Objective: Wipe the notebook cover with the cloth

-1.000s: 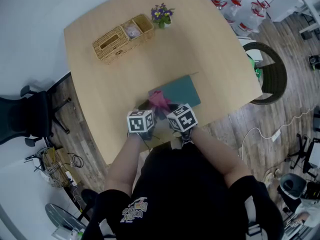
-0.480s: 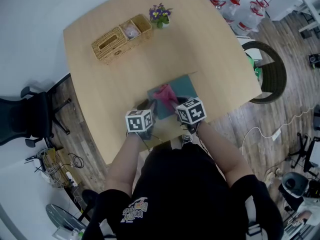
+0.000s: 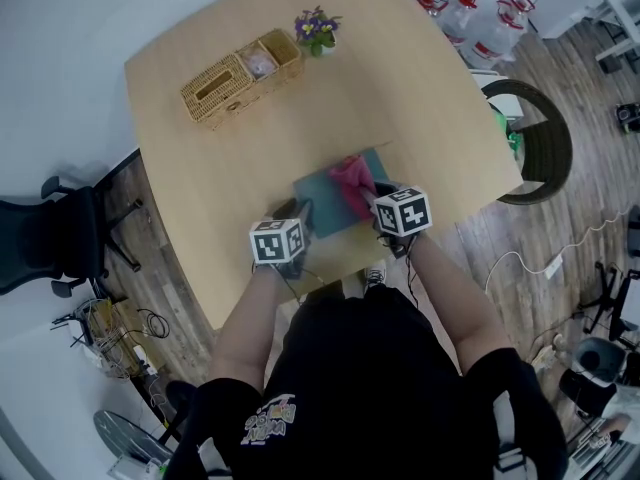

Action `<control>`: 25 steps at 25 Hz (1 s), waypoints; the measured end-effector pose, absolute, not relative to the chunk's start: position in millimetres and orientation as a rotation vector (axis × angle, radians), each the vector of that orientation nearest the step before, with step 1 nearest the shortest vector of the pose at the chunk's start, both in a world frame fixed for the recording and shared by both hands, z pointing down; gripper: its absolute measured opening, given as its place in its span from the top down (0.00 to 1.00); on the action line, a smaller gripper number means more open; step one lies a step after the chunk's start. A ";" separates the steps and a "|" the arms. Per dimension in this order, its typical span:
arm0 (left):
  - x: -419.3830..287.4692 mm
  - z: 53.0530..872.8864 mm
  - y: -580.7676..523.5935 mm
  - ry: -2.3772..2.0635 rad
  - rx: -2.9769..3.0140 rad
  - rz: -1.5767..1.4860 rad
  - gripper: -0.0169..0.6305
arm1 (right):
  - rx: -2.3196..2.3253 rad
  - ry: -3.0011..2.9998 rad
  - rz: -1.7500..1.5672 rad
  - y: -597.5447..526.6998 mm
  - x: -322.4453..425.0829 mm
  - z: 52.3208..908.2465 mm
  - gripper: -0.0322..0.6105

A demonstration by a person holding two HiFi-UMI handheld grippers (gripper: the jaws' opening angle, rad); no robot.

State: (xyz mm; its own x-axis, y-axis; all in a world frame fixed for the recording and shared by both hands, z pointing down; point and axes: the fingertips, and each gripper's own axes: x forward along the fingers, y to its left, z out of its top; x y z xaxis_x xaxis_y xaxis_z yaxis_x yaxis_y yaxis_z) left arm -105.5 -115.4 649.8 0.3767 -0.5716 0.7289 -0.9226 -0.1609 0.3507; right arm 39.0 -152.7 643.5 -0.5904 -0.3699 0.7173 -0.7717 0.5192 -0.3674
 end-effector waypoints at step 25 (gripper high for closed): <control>-105.6 649.9 -115.6 -1.299 1.846 0.563 0.75 | 1.276 -2.050 0.926 -194.6 136.7 640.4 0.84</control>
State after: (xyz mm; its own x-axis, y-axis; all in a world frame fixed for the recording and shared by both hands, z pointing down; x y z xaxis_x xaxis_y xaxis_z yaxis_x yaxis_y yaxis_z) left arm -105.6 -115.6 649.9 0.3759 -0.5705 0.7302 -0.9229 -0.1598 0.3502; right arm 136.7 -194.6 640.4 -0.3992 -0.5348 0.7448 -0.9123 0.3123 -0.2647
